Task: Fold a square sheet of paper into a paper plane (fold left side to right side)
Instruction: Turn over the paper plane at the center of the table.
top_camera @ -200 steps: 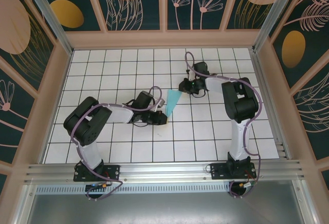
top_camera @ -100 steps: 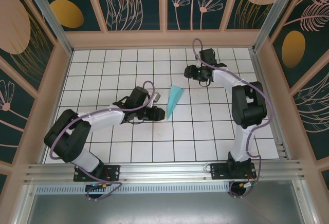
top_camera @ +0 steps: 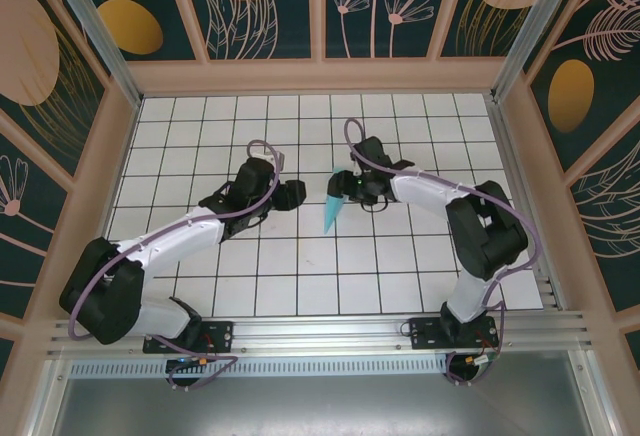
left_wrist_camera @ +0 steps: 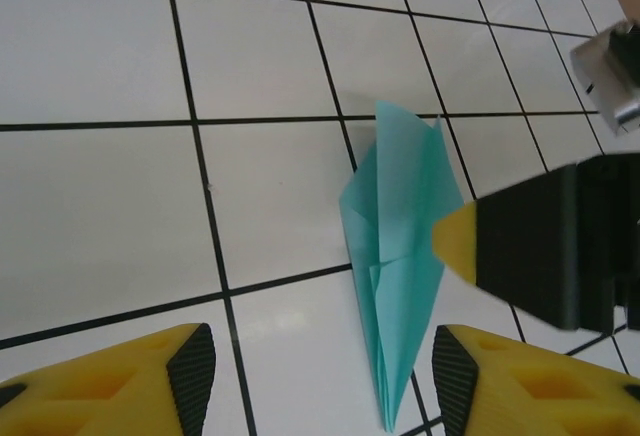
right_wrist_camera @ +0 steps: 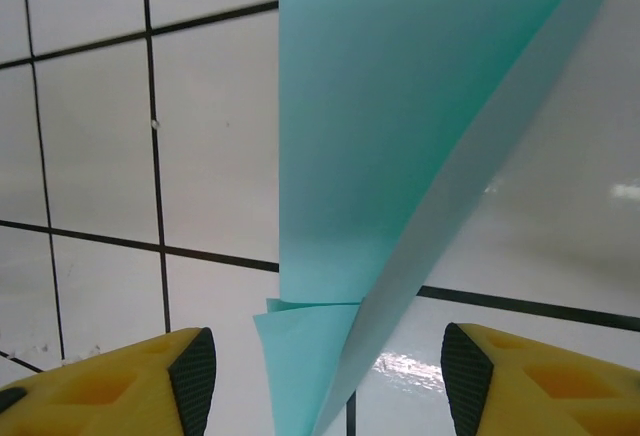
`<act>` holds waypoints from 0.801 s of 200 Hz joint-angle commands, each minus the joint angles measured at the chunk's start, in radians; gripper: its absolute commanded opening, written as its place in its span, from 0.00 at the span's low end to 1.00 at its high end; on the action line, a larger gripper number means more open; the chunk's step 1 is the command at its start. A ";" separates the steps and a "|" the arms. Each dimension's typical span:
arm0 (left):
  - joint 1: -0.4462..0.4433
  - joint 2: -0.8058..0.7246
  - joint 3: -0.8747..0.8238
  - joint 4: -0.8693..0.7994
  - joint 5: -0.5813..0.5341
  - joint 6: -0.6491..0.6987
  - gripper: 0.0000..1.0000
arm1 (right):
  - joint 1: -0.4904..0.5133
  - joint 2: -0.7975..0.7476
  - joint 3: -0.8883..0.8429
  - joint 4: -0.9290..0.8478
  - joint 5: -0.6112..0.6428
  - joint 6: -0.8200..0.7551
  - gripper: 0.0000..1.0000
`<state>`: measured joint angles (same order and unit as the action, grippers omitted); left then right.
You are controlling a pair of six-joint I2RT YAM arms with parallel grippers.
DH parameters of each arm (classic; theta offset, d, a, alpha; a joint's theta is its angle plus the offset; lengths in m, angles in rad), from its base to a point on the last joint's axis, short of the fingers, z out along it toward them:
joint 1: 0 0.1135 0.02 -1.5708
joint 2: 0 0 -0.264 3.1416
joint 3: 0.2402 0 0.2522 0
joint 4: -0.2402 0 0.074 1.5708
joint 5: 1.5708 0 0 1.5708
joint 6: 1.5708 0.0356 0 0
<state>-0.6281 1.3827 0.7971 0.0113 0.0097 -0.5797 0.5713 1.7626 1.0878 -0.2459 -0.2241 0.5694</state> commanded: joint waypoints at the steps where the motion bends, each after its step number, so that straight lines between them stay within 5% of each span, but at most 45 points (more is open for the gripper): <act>1: 0.005 -0.027 0.002 0.016 -0.061 -0.002 0.63 | 0.013 0.037 -0.010 0.010 0.055 0.056 0.63; 37: 0.005 -0.065 -0.009 0.002 -0.101 0.006 0.65 | 0.012 0.036 -0.003 0.001 0.068 0.043 0.40; 79: 0.005 -0.104 -0.009 -0.018 -0.159 0.018 0.67 | 0.013 -0.026 0.004 0.025 -0.001 0.002 0.00; 115: 0.005 -0.169 -0.029 -0.010 -0.215 0.021 0.69 | 0.010 -0.090 -0.032 0.120 -0.179 -0.023 0.00; 160: 0.005 -0.218 -0.048 -0.002 -0.250 0.021 0.73 | -0.009 0.006 -0.085 0.189 -0.304 -0.060 0.00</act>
<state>-0.6281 1.1938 0.7696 0.0002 -0.1955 -0.5755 0.5793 1.7134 1.0466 -0.1051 -0.4313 0.5514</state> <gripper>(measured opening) 0.720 0.067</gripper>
